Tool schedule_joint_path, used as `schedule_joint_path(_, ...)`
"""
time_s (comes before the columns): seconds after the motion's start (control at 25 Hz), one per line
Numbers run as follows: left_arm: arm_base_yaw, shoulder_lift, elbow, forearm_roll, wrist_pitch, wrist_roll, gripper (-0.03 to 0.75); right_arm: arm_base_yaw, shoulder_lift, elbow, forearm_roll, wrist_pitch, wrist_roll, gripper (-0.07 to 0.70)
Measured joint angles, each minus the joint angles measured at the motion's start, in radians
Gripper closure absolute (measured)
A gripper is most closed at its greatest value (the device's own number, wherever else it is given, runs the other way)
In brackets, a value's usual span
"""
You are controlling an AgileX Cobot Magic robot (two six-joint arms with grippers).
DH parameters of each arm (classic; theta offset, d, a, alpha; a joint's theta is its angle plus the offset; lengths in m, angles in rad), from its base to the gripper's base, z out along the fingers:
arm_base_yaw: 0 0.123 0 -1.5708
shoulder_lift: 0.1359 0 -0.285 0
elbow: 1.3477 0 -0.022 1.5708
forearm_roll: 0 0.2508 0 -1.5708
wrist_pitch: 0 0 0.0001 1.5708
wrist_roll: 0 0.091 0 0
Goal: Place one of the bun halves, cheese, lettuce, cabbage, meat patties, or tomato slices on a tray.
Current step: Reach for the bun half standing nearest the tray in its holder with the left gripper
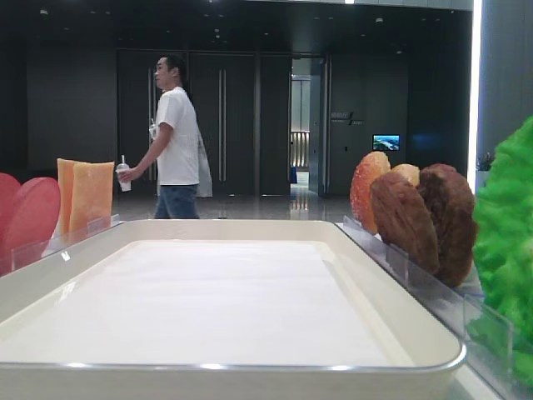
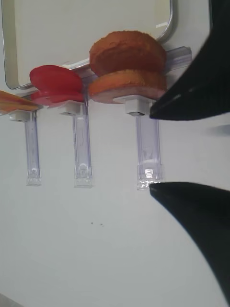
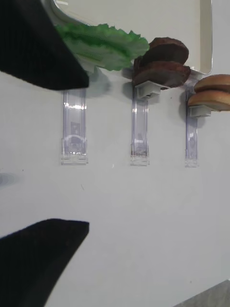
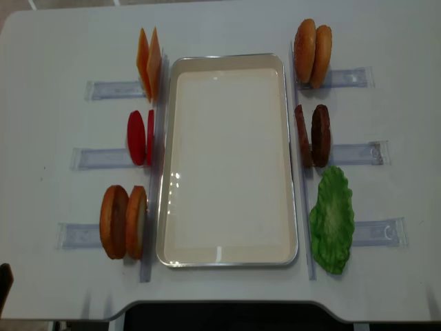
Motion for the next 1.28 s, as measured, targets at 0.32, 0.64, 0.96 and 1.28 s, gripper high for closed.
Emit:
schedule_joint_path(0.32,0.0,0.0,0.0,0.0,0.0,0.0,0.388,0.0,0.0,0.0,0.0,0.0,0.0,0.103)
schedule_joint_path(0.64,0.0,0.0,0.0,0.0,0.0,0.0,0.388,0.0,0.0,0.0,0.0,0.0,0.0,0.103)
schedule_joint_path(0.96,0.0,0.0,0.0,0.0,0.0,0.0,0.388,0.0,0.0,0.0,0.0,0.0,0.0,0.103)
schedule_joint_path(1.28,-0.013,0.0,0.0,0.0,0.0,0.0,0.388,0.0,0.0,0.0,0.0,0.0,0.0,0.103)
